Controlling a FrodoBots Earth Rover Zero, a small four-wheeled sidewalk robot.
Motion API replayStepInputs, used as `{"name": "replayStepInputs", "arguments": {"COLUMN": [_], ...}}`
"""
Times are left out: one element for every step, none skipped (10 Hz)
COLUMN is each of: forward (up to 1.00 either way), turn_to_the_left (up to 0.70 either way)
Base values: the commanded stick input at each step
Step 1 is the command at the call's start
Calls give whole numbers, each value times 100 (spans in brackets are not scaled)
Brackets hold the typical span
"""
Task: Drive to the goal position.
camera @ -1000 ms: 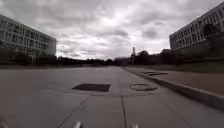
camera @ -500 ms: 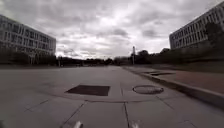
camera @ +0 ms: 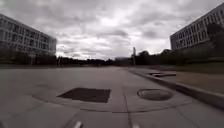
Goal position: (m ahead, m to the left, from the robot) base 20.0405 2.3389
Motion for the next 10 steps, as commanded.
{"name": "replayStepInputs", "arguments": {"forward": [70, 70, 70, 70, 58, 19, 6, 0, 0, 0], "turn_to_the_left": [0, 0, 0, 0, 0, 0, 0, 0, 0, 0]}}
